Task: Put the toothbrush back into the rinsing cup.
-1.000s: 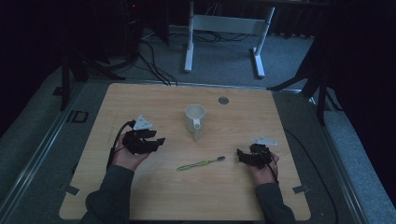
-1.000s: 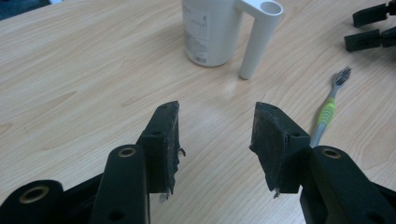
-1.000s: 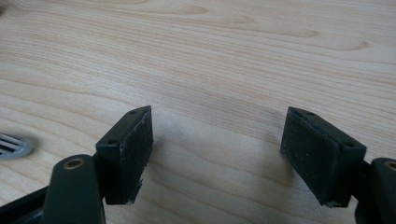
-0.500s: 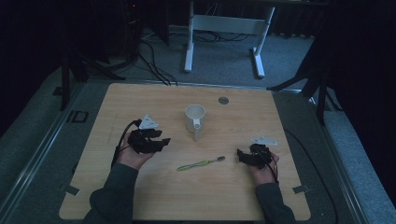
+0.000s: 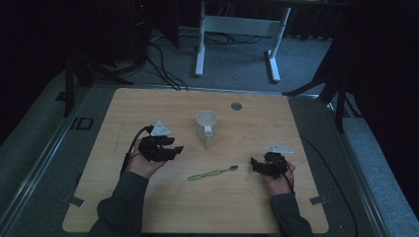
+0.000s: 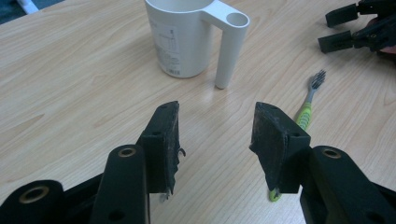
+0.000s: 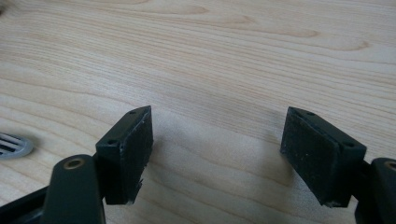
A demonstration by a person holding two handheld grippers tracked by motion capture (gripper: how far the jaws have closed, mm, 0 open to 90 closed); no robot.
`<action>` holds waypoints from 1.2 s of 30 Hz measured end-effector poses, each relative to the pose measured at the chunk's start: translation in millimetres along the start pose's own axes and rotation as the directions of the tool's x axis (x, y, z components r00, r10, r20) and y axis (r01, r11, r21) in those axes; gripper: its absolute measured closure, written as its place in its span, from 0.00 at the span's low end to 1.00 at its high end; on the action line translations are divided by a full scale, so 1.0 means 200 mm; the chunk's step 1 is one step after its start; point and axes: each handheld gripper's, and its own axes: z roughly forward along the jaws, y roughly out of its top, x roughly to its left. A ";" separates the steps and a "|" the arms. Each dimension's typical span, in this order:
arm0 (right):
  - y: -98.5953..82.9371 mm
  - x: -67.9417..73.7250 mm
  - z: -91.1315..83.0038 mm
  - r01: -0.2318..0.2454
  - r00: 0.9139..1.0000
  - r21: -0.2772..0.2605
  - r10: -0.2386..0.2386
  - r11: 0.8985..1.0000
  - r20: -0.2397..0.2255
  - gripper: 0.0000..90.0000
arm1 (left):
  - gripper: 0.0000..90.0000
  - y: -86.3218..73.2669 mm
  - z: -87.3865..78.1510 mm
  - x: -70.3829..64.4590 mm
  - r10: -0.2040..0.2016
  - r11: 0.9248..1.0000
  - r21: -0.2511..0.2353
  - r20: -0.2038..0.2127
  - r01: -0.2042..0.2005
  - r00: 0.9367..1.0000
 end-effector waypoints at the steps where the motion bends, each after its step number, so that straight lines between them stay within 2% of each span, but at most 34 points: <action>1: 0.00 0.00 0.00 0.000 1.000 0.000 0.000 1.000 0.000 0.27 | 0.58 0.00 0.00 0.00 -0.002 1.000 -0.001 0.002 0.002 1.000; 23: 0.00 0.00 0.00 0.000 1.000 0.000 0.000 1.000 0.000 0.27 | 0.58 0.04 0.07 -0.05 0.040 0.999 0.030 0.041 -0.042 0.998; 36: 0.00 0.00 0.00 0.001 1.000 0.000 -0.001 1.000 0.000 0.27 | 0.58 0.08 0.11 -0.08 0.074 0.995 0.056 0.066 -0.078 0.995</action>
